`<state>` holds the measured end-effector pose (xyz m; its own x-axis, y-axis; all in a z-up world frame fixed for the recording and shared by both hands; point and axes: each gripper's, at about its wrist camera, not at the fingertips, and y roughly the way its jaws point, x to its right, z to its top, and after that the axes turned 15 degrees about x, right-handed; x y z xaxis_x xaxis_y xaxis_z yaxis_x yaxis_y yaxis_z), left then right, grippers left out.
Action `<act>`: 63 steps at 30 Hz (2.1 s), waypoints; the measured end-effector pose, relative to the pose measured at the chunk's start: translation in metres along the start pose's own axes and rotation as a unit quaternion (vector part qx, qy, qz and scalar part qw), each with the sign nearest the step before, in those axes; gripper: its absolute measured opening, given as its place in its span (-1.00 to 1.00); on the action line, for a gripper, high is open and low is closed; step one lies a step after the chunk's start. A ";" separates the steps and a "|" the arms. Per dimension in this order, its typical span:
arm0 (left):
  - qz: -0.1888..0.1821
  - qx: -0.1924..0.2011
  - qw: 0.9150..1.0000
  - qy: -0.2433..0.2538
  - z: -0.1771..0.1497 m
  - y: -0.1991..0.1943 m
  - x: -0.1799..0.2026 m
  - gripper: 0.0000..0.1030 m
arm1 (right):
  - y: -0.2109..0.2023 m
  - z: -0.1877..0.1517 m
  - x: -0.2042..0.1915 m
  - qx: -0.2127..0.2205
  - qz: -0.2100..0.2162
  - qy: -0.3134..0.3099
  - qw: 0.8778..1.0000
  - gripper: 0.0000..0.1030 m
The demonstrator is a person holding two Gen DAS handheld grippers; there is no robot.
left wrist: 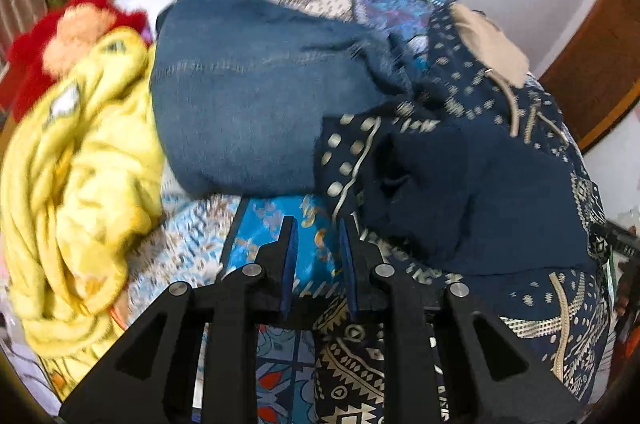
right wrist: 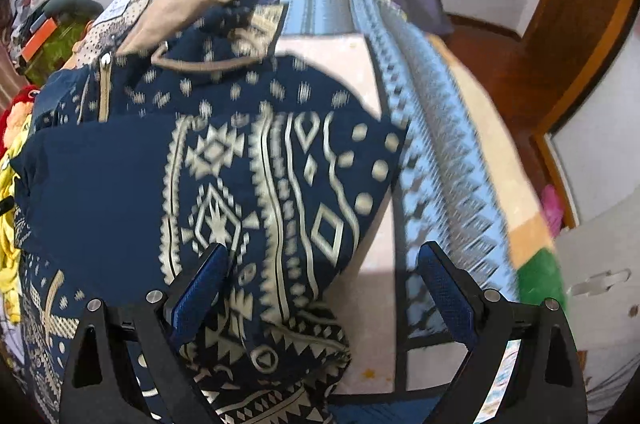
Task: Fold large clothes
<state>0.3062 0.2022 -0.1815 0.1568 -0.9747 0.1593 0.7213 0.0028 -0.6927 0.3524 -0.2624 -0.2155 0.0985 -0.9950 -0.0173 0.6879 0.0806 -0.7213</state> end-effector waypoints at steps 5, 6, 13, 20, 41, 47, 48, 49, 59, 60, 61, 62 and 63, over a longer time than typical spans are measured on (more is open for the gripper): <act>-0.013 0.036 0.998 0.058 0.032 -0.014 0.032 -0.10 | -0.016 0.044 -0.001 0.040 0.027 0.011 0.999 0.85; -0.013 0.044 0.997 0.066 0.039 -0.014 0.040 -0.01 | -0.017 0.052 -0.002 0.045 0.032 0.014 0.998 0.85; -0.029 0.083 0.991 0.098 0.100 0.001 0.097 0.29 | -0.013 0.115 -0.019 0.072 0.075 0.030 0.994 0.85; -0.041 0.064 0.992 0.104 0.141 0.055 0.126 0.36 | 0.027 0.158 -0.050 0.088 0.066 0.001 0.994 0.85; -0.060 -0.043 0.996 -0.049 0.148 0.222 0.139 0.38 | 0.213 0.181 -0.101 -0.014 0.112 0.080 0.990 0.04; -0.059 -0.019 0.996 -0.066 0.149 0.227 0.140 -0.13 | 0.206 0.183 -0.102 -0.012 0.133 0.090 0.987 -0.67; -0.063 -0.016 0.996 -0.060 0.149 0.223 0.140 -0.42 | 0.202 0.182 -0.104 -0.010 0.135 0.080 0.988 -0.71; -0.073 -0.012 0.996 -0.053 0.148 0.215 0.140 -0.74 | 0.195 0.183 -0.105 -0.001 0.139 0.067 0.988 -0.74; -0.132 0.041 0.990 -0.001 0.143 0.085 0.130 -0.79 | 0.070 0.159 -0.114 0.072 0.162 -0.040 0.983 -0.76; -0.138 0.045 0.989 0.005 0.141 0.075 0.130 -0.79 | 0.058 0.154 -0.113 0.077 0.165 -0.042 0.982 -0.76; -0.145 0.051 0.988 0.014 0.137 0.059 0.131 -0.79 | 0.045 0.147 -0.113 0.078 0.166 -0.044 0.982 -0.76; -0.152 0.053 0.987 0.024 0.131 0.042 0.133 -0.79 | 0.033 0.141 -0.112 0.078 0.170 -0.043 0.981 -0.76; -0.158 0.053 0.986 0.031 0.123 0.027 0.134 -0.79 | 0.020 0.132 -0.112 0.075 0.177 -0.044 0.980 -0.76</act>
<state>0.4297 0.0989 -0.0925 -0.1256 -0.9423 0.3103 0.7943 -0.2829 -0.5376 0.4501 -0.1418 -0.1369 0.4075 -0.8947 -0.1830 0.6972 0.4342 -0.5705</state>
